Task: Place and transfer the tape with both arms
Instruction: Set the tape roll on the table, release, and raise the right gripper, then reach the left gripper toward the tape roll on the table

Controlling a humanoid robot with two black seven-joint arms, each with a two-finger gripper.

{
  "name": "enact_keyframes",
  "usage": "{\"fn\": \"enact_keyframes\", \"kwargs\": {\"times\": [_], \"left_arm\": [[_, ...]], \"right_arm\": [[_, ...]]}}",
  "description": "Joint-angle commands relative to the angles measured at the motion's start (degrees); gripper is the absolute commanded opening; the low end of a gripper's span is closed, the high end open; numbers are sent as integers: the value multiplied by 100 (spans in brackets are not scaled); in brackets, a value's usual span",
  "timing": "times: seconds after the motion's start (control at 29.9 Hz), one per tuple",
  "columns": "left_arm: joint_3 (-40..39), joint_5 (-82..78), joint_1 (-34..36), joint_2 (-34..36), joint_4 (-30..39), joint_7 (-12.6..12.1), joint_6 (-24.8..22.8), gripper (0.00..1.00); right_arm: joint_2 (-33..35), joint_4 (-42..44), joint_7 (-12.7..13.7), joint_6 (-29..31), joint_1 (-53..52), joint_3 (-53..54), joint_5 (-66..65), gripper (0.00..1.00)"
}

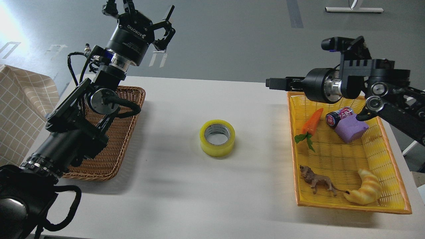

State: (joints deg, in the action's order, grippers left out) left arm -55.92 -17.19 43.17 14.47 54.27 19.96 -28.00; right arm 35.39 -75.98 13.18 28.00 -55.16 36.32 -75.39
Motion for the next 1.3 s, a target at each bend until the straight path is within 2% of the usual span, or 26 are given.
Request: {"fn": "enact_keyframes", "kwargs": {"times": [0.0,0.1,0.17,0.27,0.33,0.43,0.6,0.74,0.94,1.07,1.2,1.27], "left_arm": [[107,-222,42,21,-4,7,0,98],[99,-538,60,21,-4,25,0,98],[98,-803,112,12,-4,43,0,98],[98,-1180,191,21,5,60,0,98],[98,-1339,262,30,5,60,0,98],[98,-1734,385,47,5,60,0,98],[151,-2655,499,30,14,60,0,98],[221,-3623,613,65,163,60,0,98],[230,-5364,649,74,523,60,0,98],[326,-6241,640,214,935,60,0,98],[958,-7156,701,478,1314,60,110,98],[1371,-7814,798,583,1455,-71,312,98]], "right_arm": [[-5,-66,-17,0,610,1329,7,96],[-128,-84,-104,0,1040,2313,24,96],[-321,-58,-289,0,1384,3036,199,96],[-690,-32,-779,0,1919,4141,751,95],[-822,4,-939,0,2088,4531,981,95],[-1401,170,-1142,0,2387,5515,1649,95],[-2298,706,-1142,0,2467,6439,2877,95],[-2510,935,-1133,0,2475,6457,3766,96],[-2704,1366,-817,0,2475,6133,5182,96],[-2704,1559,-396,0,2642,5878,6166,96],[-2704,1533,-325,0,2879,5781,6291,98],[-2695,1489,-316,0,3063,5772,6291,98]]}}
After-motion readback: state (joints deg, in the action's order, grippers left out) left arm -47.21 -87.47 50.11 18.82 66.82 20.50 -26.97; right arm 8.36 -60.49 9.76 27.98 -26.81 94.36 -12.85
